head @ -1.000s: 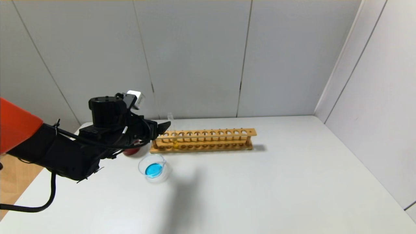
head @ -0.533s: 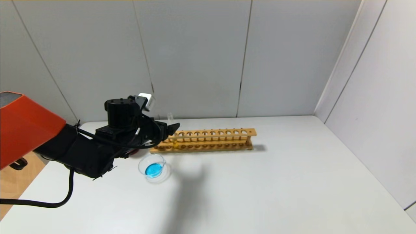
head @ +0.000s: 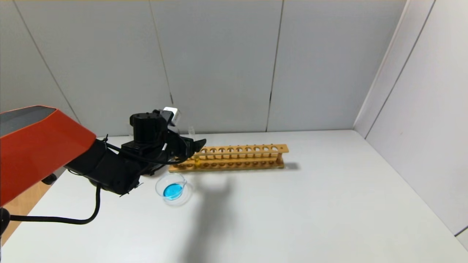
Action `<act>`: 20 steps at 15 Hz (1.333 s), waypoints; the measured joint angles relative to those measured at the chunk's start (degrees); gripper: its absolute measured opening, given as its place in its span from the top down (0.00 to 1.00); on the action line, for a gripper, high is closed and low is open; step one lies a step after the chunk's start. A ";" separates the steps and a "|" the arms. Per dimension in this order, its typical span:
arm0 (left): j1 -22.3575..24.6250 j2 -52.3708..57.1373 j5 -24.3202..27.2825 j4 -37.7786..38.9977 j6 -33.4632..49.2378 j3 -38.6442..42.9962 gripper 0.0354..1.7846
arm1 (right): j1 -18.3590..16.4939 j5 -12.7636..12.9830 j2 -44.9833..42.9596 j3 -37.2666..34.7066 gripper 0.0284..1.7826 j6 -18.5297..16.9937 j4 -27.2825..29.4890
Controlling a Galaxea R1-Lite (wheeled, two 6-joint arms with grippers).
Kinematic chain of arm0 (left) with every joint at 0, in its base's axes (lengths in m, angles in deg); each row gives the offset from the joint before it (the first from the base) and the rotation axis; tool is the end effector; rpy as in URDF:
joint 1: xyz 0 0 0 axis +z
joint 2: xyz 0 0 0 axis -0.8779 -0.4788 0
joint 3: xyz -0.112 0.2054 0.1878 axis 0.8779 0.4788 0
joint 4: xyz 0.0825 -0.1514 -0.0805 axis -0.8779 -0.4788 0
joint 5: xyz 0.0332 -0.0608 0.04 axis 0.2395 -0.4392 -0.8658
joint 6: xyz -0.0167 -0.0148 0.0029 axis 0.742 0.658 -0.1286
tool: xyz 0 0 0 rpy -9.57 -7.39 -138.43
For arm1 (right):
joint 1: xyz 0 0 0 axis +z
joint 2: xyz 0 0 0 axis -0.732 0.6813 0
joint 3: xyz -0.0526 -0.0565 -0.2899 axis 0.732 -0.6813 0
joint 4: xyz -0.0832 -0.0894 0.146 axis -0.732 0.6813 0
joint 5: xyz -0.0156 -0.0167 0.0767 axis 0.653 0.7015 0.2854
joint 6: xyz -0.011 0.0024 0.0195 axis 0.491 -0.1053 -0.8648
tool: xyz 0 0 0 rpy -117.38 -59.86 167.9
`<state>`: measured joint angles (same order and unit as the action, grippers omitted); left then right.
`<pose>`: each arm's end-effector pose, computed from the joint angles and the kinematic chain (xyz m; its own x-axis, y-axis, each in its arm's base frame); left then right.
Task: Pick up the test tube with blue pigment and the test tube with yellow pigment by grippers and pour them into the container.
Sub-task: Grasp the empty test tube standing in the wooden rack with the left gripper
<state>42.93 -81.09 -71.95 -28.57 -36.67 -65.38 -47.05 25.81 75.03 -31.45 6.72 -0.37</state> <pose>0.3722 -0.1256 0.1108 0.9005 -0.3588 -0.2459 0.3582 0.9324 -0.0488 -0.0228 -0.0001 0.0762 1.0000 -0.0047 0.0082 0.0046 0.9999 0.0093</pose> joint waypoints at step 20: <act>-1.21 -3.86 -0.66 0.22 -0.33 -3.10 0.85 | 0.00 0.02 0.00 0.00 0.02 0.00 -0.01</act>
<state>41.72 -84.96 -72.61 -28.35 -37.00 -68.47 -47.05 25.83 75.03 -31.45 6.72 -0.38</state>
